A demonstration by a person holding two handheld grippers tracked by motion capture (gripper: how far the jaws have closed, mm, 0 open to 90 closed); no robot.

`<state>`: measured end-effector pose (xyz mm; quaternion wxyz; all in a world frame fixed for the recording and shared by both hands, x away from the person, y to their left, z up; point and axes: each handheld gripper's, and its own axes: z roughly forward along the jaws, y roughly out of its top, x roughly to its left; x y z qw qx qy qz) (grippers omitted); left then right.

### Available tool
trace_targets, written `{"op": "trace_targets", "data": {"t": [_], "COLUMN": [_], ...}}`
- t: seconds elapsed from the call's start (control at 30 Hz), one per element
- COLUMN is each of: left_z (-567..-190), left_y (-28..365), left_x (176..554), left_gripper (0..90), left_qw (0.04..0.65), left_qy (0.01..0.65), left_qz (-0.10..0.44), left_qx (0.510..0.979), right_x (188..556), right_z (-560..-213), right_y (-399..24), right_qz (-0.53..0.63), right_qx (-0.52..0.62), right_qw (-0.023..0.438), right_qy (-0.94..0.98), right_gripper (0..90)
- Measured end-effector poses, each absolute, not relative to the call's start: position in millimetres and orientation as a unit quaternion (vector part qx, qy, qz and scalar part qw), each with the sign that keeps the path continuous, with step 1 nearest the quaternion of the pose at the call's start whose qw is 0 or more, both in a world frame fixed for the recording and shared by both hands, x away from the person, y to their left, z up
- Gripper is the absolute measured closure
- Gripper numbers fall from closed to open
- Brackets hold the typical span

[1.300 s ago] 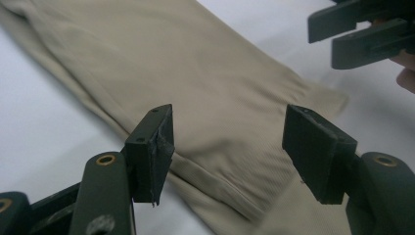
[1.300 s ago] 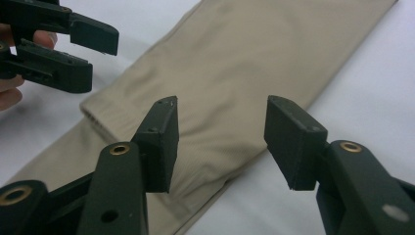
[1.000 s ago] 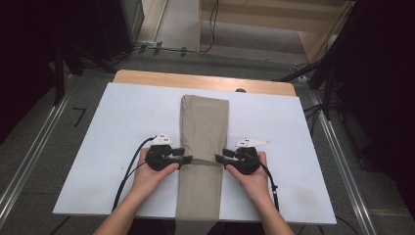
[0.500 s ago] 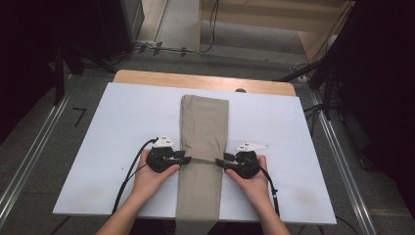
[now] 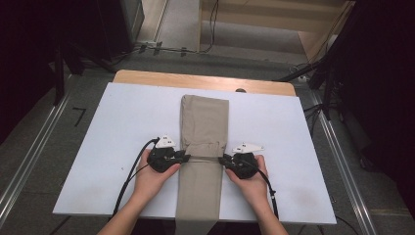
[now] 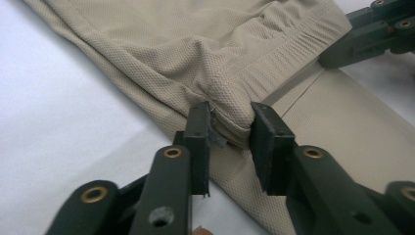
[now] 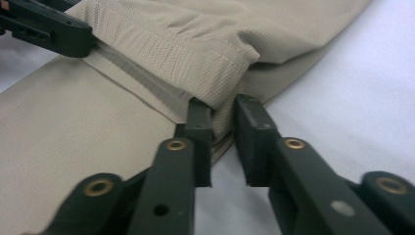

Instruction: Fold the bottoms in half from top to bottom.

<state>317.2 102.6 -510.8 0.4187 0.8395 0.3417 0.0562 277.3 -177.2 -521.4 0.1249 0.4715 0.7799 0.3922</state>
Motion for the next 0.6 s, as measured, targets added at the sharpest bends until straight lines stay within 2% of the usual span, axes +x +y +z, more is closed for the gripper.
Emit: {"op": "trace_targets", "data": {"t": [0.1,0.17,0.6], "left_z": [-511,-511,-499], "left_y": [102,101,109], "left_x": [317,316,313], "left_gripper": [83.0,84.9,86.2], "left_qw": [0.420,0.421,0.452], "left_qy": [0.338,0.333,0.326], "left_qz": [0.050,0.059,0.042], "left_qx": [0.840,0.842,0.829], "right_x": [276,275,271], "right_z": [-521,-521,-506], "right_y": [-175,-174,-181], "right_qz": [0.389,0.387,0.424], "right_qx": [0.467,0.462,0.451], "right_qw": [0.134,0.141,0.127], "right_qy": [0.783,0.785,0.775], "right_gripper": [83.0,83.9,83.9]}}
